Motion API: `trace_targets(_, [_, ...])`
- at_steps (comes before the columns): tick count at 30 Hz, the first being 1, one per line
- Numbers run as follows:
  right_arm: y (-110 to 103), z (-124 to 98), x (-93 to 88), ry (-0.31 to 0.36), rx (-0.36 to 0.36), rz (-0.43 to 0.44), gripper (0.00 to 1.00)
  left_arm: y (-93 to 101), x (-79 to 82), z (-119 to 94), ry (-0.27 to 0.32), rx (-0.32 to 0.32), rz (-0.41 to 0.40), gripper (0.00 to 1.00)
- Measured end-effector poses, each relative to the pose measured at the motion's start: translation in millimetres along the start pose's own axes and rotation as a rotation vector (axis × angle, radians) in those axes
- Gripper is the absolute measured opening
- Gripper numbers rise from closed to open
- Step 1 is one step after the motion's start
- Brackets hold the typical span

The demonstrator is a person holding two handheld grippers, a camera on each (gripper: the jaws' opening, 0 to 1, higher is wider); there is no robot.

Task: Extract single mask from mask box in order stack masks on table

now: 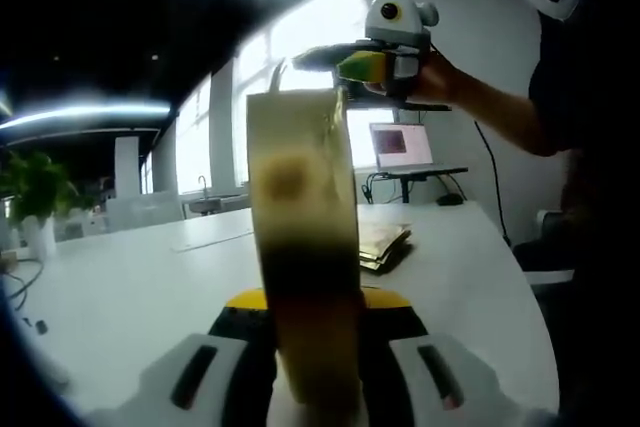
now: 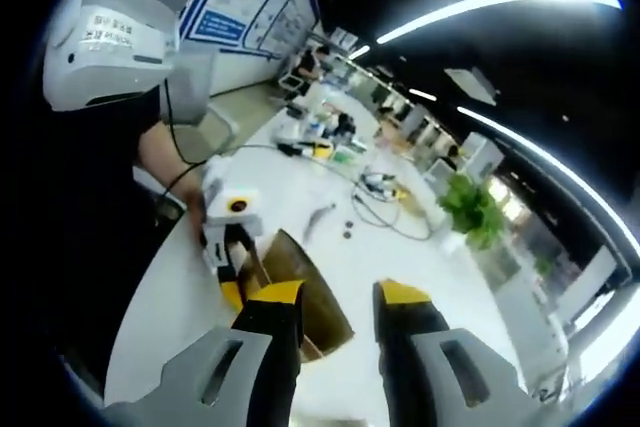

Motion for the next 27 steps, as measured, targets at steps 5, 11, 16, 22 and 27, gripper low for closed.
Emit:
trace_targets(5, [-4.4,7.4,1.4,-0.035,0.037,-0.041,0.24,-0.2,0.2,-0.3,0.002,0.001,0.001,0.33])
trace_targets(11, [-0.8,11.3,3.2,-0.084,0.06,-0.089,0.23,-0.1,0.5,-0.2,0.003,0.0,0.0,0.33])
trace_targets(16, [-2.8,20.7,3.2,-0.112,0.11,-0.116,0.2,0.3,0.8,0.2,0.003,0.0,0.0,0.33])
trace_targets(22, [-9.1,32.9,0.6,-0.161,0.179,-0.168,0.19,-0.9,0.6,-0.4,0.004,0.001,-0.001,0.33])
trace_targets(27, [-12.8,40.9,0.9,-0.198,0.203,-0.246,0.17,-0.7,1.1,-0.1,0.006,0.001,-0.002,0.33])
Point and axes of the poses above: the point that each gripper's makers call its tool centre point, and the gripper's own axes: z roughly forward along the fingers, y roughly to its right, x roughly out of its top, the point moved 7 cm from there along -z, roughly backward along the fingers, and after that the axes turned 10 degrees about y, right-handed, at the moved point
